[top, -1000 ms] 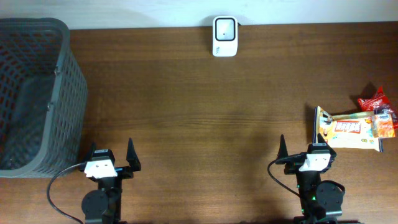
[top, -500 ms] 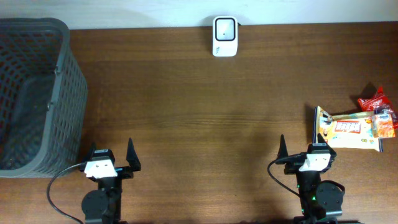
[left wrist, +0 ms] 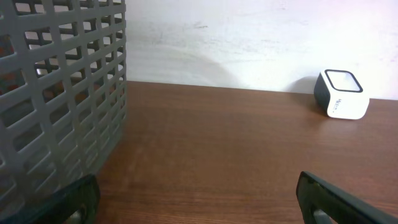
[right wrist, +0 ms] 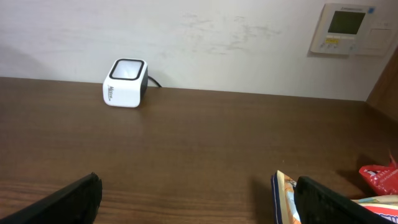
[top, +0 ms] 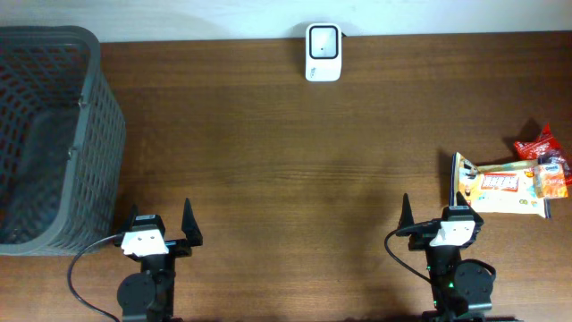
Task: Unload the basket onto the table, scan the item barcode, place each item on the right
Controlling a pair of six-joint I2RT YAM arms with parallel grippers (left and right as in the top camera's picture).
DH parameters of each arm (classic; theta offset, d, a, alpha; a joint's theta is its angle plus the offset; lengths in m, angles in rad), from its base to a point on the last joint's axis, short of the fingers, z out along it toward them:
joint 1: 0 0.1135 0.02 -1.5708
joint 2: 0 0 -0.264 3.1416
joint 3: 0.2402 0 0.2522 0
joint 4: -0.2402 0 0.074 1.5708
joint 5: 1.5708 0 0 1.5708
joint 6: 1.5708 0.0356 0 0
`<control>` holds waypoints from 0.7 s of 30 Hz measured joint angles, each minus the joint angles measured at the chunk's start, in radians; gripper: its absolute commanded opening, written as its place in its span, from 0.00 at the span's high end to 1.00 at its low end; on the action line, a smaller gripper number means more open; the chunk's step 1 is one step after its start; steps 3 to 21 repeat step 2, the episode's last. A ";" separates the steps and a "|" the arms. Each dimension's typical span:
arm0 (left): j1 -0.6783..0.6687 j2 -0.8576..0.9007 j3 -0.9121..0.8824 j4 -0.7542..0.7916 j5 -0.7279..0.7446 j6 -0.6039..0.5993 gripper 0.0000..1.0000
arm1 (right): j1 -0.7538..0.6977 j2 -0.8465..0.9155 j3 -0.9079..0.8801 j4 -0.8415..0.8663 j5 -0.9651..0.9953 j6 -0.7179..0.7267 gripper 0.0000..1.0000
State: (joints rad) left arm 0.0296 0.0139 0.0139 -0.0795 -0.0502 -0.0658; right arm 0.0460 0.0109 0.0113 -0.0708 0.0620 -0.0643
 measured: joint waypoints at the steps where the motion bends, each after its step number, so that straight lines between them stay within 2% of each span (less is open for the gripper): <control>1: 0.000 0.000 0.000 0.000 0.000 0.000 0.01 | 0.000 0.000 0.000 0.000 0.000 0.000 0.02; 21: 0.000 0.000 0.000 0.000 0.000 0.000 0.01 | 0.000 0.000 0.000 0.000 0.000 0.000 0.02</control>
